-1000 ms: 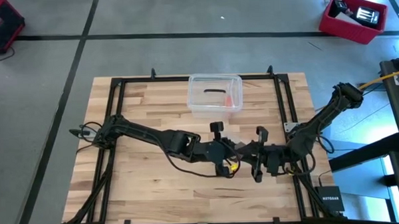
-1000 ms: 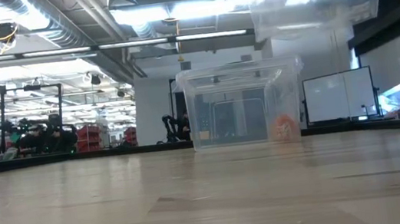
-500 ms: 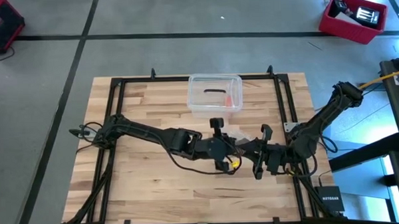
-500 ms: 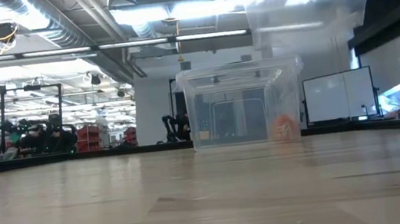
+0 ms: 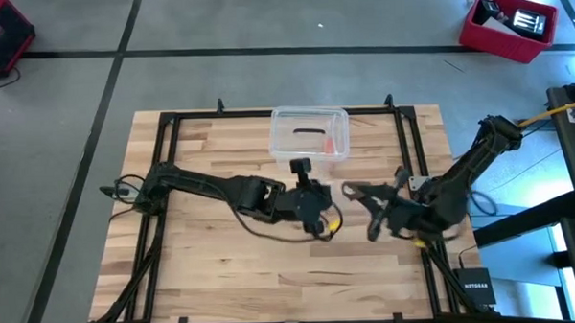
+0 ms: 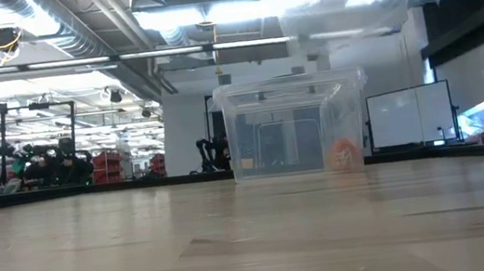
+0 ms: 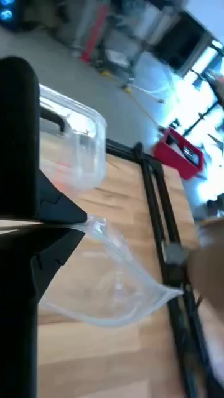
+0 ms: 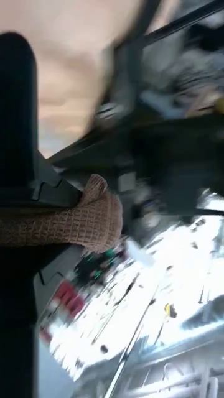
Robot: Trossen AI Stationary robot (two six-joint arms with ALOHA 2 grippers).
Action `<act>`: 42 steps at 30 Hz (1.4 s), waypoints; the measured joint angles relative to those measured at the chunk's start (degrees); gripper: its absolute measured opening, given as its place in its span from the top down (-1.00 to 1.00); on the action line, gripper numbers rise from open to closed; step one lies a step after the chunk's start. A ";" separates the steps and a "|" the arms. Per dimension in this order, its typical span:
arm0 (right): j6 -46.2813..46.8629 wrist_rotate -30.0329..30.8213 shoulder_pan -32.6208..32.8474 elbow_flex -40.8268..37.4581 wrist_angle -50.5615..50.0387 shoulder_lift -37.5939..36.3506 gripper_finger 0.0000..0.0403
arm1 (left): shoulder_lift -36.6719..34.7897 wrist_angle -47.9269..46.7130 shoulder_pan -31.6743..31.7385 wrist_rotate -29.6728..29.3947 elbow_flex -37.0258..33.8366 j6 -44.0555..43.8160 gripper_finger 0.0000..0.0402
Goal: Roll bandage
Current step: Put the brown bandage into the transparent zip bag
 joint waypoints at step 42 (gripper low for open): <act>-11.62 -41.06 -15.14 2.93 -2.23 3.01 0.72 | -1.99 9.17 2.83 13.09 -0.03 -4.56 0.99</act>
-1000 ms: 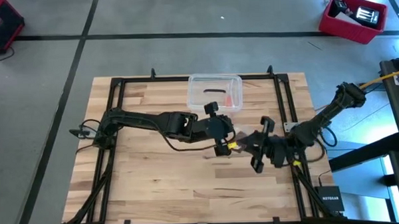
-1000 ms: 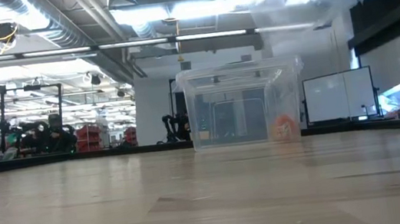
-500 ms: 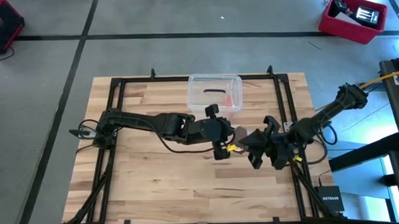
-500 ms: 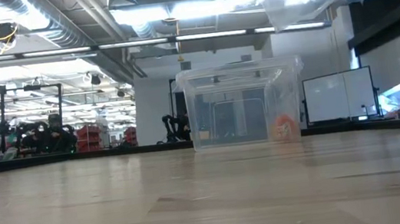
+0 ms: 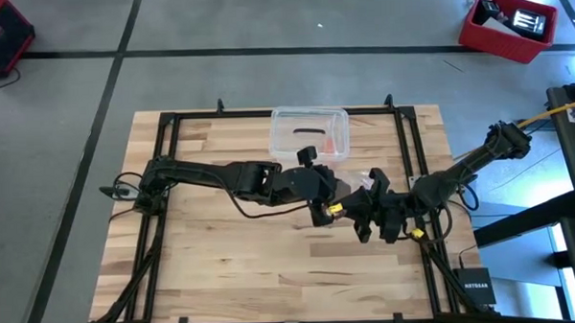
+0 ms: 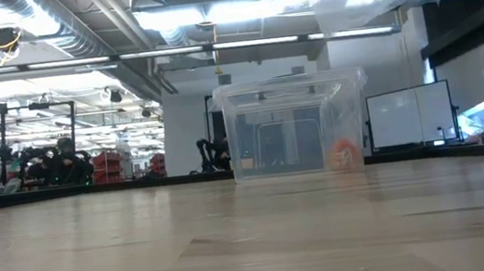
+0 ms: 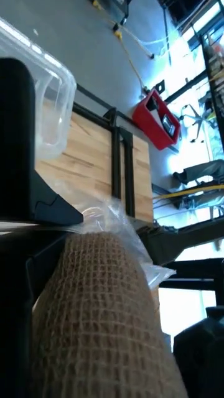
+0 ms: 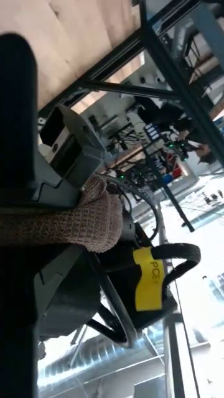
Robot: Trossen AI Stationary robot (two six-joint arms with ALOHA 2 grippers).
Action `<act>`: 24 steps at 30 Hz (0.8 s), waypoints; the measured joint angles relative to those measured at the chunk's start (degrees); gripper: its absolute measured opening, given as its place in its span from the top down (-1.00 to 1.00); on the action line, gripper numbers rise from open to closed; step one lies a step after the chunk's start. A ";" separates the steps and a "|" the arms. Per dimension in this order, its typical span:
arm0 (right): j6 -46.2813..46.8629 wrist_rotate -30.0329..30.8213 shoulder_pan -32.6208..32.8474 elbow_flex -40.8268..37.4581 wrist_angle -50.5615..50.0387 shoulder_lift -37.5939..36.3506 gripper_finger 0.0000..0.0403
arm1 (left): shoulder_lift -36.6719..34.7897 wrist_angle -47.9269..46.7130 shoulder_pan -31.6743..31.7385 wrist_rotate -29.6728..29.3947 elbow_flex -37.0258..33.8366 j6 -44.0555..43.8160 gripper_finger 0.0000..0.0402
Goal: Roll bandage
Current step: Put the brown bandage into the transparent zip bag
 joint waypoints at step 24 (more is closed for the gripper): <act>-4.61 9.94 1.61 -0.48 -6.79 0.37 0.72 | -1.01 -4.81 -2.70 -1.38 0.38 4.15 0.99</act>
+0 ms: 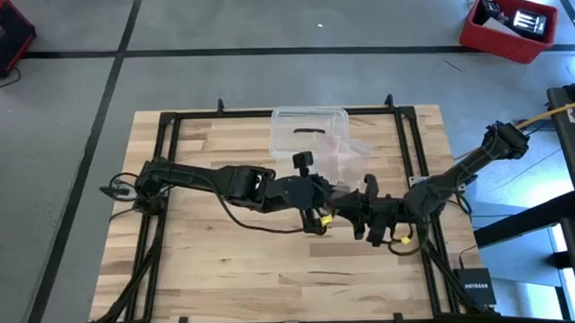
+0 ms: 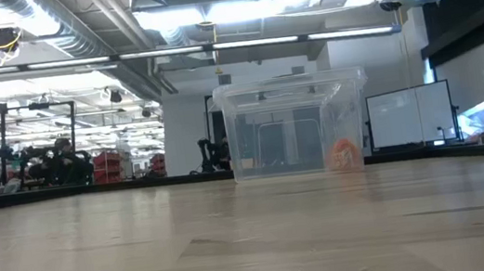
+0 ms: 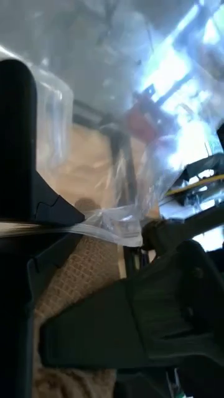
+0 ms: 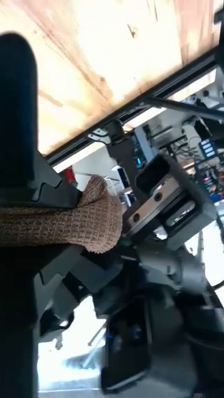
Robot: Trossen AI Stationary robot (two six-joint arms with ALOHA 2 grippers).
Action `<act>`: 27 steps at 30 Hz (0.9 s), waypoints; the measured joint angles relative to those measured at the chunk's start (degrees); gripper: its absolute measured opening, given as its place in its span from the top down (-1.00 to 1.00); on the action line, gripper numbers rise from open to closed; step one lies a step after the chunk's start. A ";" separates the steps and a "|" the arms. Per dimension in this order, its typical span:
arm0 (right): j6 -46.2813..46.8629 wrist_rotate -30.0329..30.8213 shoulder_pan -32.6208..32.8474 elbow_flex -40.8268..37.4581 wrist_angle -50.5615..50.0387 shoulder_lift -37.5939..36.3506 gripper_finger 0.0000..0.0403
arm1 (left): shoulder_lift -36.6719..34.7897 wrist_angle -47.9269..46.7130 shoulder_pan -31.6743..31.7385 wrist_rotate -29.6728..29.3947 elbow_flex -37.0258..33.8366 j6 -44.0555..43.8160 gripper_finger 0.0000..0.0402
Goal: Roll bandage
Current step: Put the brown bandage into the transparent zip bag
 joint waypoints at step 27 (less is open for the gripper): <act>-13.02 -6.62 -0.06 8.19 -17.30 3.06 0.72 | 0.25 -2.04 0.09 3.12 -0.46 -1.65 0.99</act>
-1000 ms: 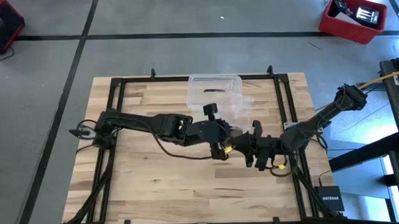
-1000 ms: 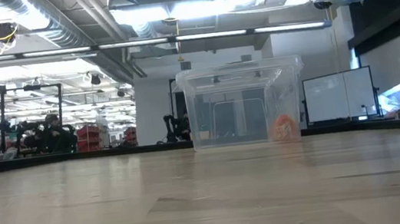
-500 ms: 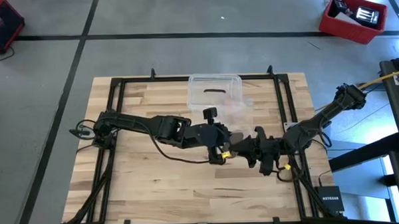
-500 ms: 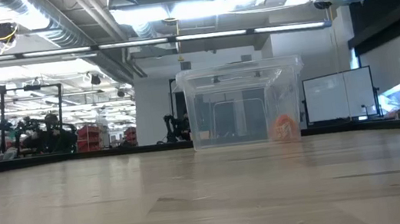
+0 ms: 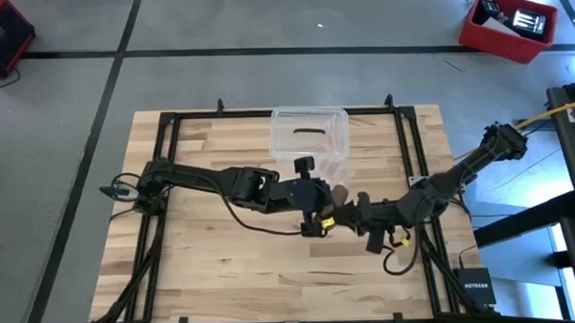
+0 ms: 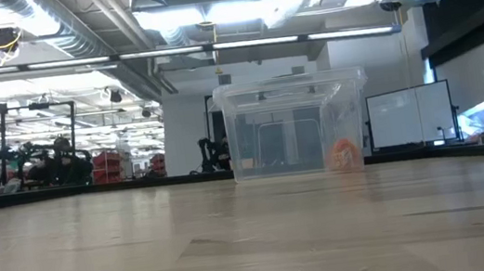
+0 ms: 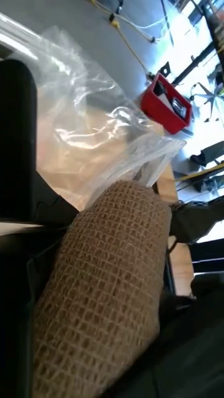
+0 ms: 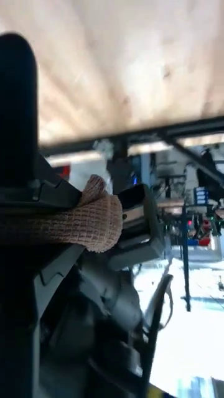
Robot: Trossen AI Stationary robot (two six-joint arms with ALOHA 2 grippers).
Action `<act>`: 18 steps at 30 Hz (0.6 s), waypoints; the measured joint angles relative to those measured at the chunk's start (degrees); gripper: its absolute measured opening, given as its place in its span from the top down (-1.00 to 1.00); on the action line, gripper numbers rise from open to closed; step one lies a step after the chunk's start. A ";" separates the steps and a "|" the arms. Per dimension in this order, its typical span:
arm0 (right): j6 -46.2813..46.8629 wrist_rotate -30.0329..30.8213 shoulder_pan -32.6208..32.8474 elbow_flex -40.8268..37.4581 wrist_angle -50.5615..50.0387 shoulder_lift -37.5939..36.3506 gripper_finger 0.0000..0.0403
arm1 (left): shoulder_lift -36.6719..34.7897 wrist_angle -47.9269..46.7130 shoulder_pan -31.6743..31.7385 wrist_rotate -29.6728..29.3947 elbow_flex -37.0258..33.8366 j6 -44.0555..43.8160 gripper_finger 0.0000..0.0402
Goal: Roll bandage
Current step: Put the brown bandage into the transparent zip bag
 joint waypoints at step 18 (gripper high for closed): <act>33.91 0.25 2.40 -0.36 -7.85 0.55 0.72 | 1.09 -11.31 -0.81 -2.51 -1.38 -10.72 0.99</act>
